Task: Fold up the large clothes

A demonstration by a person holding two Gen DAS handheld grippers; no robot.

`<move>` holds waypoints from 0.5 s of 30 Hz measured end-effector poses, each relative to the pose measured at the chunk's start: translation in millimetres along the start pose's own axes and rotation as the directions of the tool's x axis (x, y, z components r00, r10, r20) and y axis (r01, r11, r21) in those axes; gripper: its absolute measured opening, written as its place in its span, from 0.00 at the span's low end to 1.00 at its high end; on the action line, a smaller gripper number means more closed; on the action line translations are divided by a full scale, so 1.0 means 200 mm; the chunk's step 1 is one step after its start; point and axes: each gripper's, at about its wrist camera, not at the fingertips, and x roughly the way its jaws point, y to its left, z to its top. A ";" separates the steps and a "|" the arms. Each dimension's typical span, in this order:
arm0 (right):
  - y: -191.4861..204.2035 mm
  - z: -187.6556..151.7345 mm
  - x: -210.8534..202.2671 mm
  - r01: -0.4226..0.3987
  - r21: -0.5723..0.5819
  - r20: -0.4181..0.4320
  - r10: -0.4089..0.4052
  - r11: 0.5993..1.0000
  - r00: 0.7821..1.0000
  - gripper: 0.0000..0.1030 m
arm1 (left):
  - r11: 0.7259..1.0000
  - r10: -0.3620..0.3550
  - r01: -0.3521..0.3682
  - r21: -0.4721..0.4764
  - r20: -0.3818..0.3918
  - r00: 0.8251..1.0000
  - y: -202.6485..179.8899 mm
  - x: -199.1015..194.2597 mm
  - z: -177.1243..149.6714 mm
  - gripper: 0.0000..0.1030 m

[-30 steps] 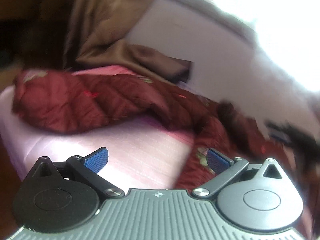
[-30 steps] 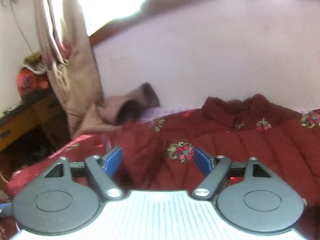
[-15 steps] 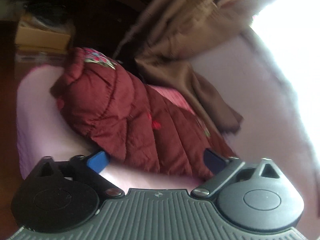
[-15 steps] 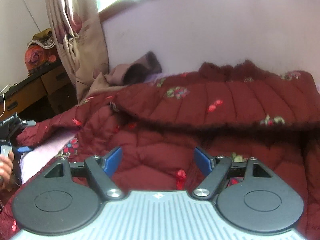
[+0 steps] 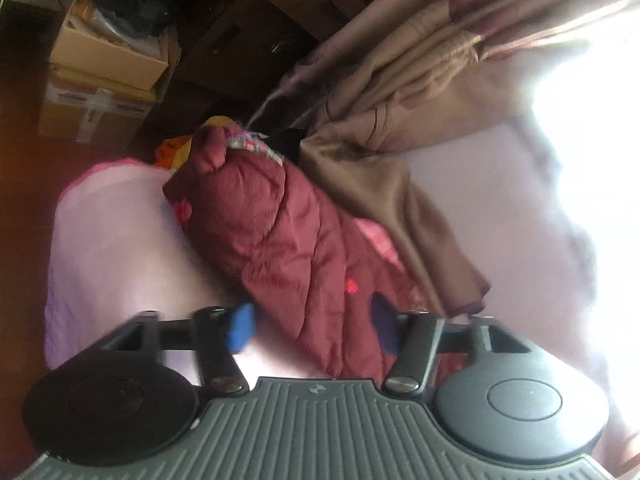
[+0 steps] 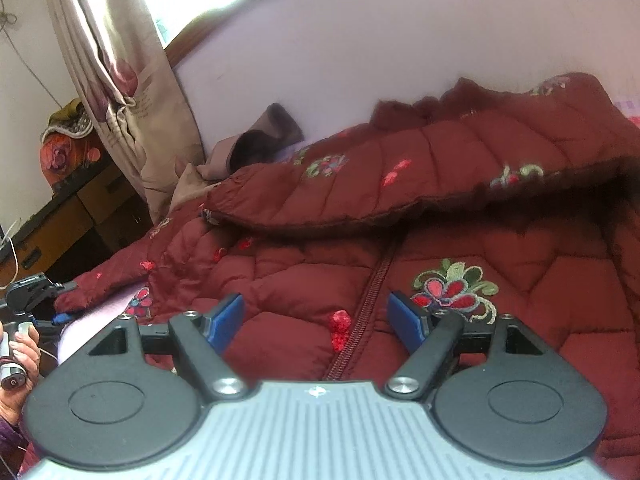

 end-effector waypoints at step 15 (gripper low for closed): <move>-0.10 0.09 -0.27 -0.029 0.138 0.150 0.008 0.990 0.989 0.77 | 0.858 -0.112 -0.006 0.514 0.199 0.973 -1.16 -0.02 -0.06 0.02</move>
